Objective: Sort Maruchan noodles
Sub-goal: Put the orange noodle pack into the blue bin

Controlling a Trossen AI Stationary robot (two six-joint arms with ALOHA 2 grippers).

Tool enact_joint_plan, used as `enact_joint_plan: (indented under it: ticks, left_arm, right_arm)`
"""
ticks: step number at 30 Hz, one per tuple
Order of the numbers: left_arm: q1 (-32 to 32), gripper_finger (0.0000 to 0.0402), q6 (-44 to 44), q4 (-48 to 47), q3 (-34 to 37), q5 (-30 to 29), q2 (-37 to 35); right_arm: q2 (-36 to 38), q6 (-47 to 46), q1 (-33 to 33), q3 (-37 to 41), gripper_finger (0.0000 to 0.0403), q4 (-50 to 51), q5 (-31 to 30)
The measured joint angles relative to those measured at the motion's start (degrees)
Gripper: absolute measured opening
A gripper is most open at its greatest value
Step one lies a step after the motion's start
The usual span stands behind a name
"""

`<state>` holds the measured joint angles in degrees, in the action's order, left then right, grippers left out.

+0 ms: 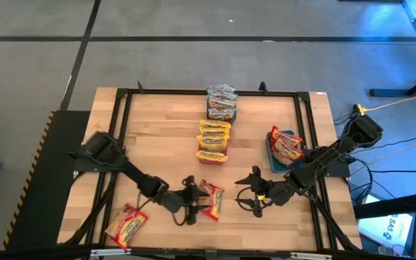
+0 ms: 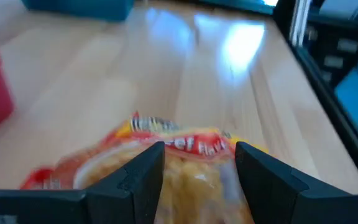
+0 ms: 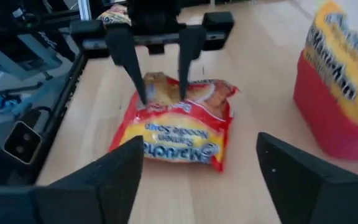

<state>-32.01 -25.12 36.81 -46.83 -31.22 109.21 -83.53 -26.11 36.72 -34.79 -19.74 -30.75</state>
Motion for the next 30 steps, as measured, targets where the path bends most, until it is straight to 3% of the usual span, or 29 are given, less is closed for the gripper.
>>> enact_joint_plan:
  ticks: [4, 8, 12, 17, 19, 26, 30]
  left_arm:
    - [2.30, 0.0192, 4.24, 5.01, -2.73, 1.43, 3.51]
    - [2.24, 0.0192, 13.38, 3.79, -4.58, 2.06, 1.10]
    - [0.97, 0.0192, 16.00, -8.75, -4.89, 1.08, -6.45]
    - [0.09, 0.0192, 8.94, -29.88, -4.86, -0.37, -10.92]
    - [0.13, 0.0192, 5.94, -33.88, -4.60, -1.82, -10.47]
    - [0.39, 0.0192, 5.11, -25.56, -4.61, -0.83, -4.22]
    - [0.39, 0.0192, 4.17, -23.51, -4.50, -0.49, -1.48]
  right_arm:
    - [0.00, -6.76, -0.01, 0.00, 0.0314, 1.00, 1.16]
    - [0.00, -11.29, 0.00, 0.00, 0.0328, 0.03, 5.49]
    - [-0.17, -19.78, 0.05, -0.02, 0.0323, 0.30, 7.84]
    - [-5.18, -34.43, -0.58, -0.02, 0.0316, -1.49, 9.57]
    - [-8.24, -39.74, -1.64, 0.00, 0.0315, -2.15, 11.75]
    - [-17.19, -46.08, -4.55, 0.02, 0.0315, -14.67, 19.69]
    - [-18.08, -46.29, -5.42, 0.02, 0.0315, -16.16, 20.27]
